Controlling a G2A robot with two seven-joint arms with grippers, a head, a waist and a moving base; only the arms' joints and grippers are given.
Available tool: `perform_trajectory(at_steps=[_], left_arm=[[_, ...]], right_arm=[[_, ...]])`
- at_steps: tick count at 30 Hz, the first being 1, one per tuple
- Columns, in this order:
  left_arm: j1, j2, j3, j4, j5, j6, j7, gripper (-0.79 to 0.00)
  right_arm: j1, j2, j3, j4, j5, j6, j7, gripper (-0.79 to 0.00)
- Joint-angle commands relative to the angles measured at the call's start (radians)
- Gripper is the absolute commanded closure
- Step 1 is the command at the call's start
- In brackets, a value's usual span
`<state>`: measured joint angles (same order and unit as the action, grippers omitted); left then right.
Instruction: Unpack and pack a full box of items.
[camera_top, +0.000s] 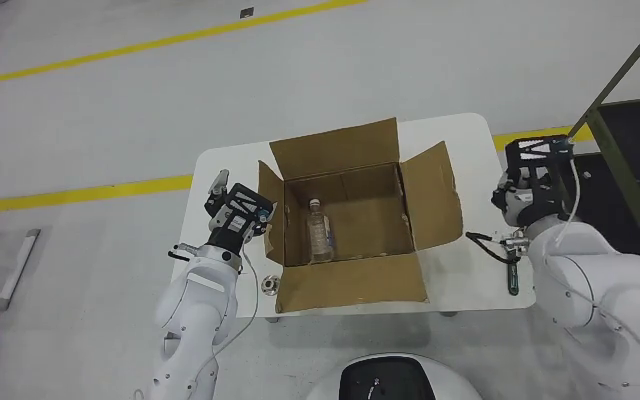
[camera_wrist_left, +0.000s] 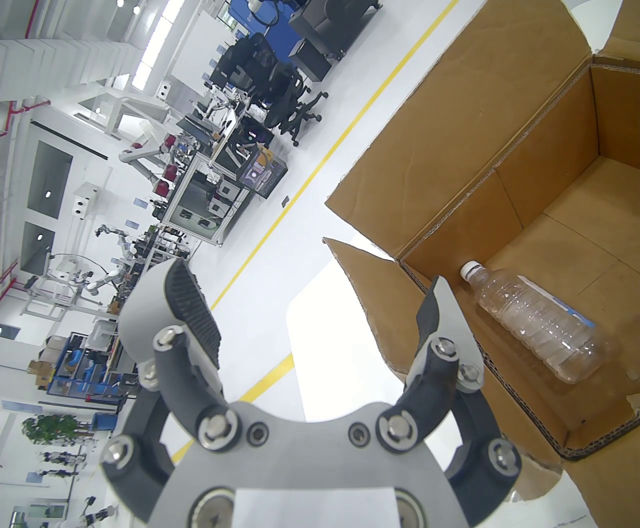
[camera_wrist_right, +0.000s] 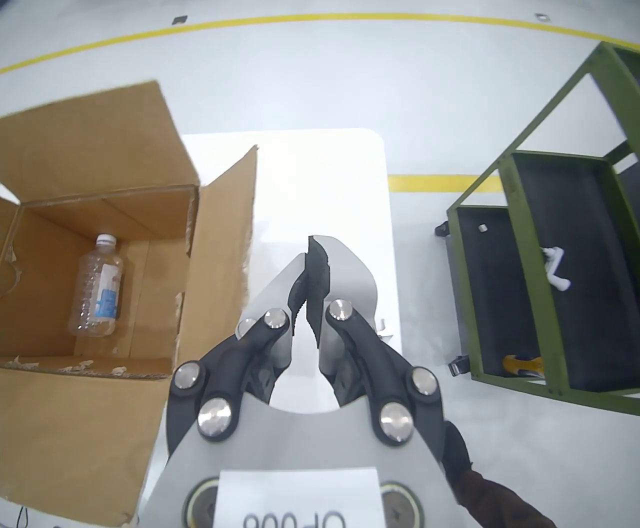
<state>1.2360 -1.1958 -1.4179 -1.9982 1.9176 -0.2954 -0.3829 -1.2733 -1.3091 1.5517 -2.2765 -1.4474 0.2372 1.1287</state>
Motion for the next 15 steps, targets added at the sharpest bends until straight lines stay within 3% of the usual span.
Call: perform_trajectory(at_steps=[1,7,12,15], left_arm=[[0.000,0.000,0.000,0.000,0.000,0.000,0.000,-0.785],[0.000,0.000,0.000,0.000,0.000,0.000,0.000,-0.785],[0.000,0.000,0.000,0.000,0.000,0.000,0.000,-0.785],[0.000,0.000,0.000,0.000,0.000,0.000,0.000,-0.785]], right_arm=[[-0.014,0.006,0.066,-0.023,0.013,-0.056,0.026,0.000],[-0.092,0.028,0.205,0.026,-0.065,-0.273,0.235,0.000],[-0.132,0.030,0.233,0.145,-0.022,-0.294,0.388,0.000],[-0.149,0.028,0.221,0.216,0.024,-0.277,0.407,0.000]])
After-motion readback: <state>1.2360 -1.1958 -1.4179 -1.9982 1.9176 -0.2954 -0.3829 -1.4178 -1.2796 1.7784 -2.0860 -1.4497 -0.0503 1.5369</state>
